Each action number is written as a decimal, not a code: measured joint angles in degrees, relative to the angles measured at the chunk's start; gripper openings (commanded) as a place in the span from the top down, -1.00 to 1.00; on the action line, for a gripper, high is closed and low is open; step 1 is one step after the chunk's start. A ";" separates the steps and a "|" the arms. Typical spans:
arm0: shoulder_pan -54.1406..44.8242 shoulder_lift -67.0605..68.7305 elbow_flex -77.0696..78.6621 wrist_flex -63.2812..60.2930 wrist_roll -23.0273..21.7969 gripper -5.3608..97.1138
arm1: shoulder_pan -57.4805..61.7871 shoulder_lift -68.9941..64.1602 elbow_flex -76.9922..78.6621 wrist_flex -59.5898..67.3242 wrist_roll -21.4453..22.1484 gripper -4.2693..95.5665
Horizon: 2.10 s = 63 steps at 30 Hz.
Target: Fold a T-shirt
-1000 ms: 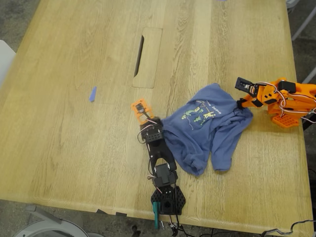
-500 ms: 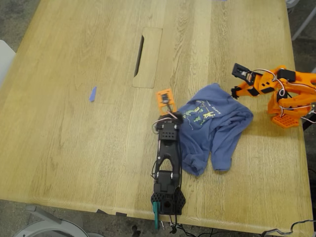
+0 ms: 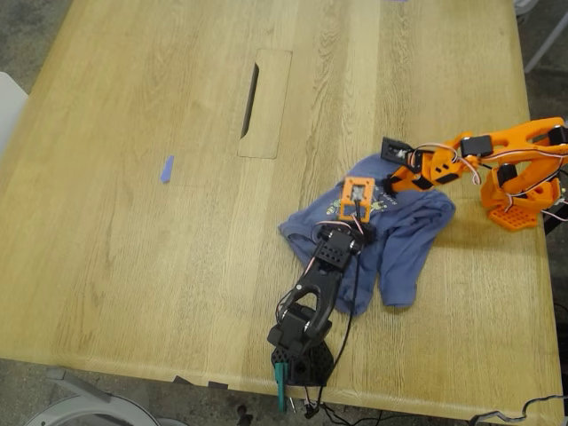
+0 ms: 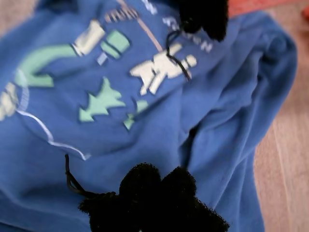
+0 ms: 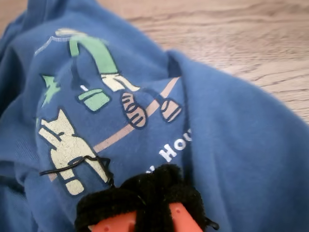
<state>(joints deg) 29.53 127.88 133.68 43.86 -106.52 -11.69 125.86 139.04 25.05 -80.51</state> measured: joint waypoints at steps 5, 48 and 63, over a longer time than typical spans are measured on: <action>-5.89 0.00 10.20 -8.35 -0.44 0.90 | -1.41 0.00 8.35 -7.29 0.97 0.91; -47.46 -2.55 15.56 -18.81 -0.26 0.89 | 13.01 66.71 43.24 28.56 1.23 0.91; -64.60 7.21 17.23 -16.00 -0.26 0.88 | 33.22 66.71 40.52 26.81 0.53 0.91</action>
<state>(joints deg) -35.07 135.09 150.91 27.86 -106.79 21.53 192.57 179.56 51.86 -79.98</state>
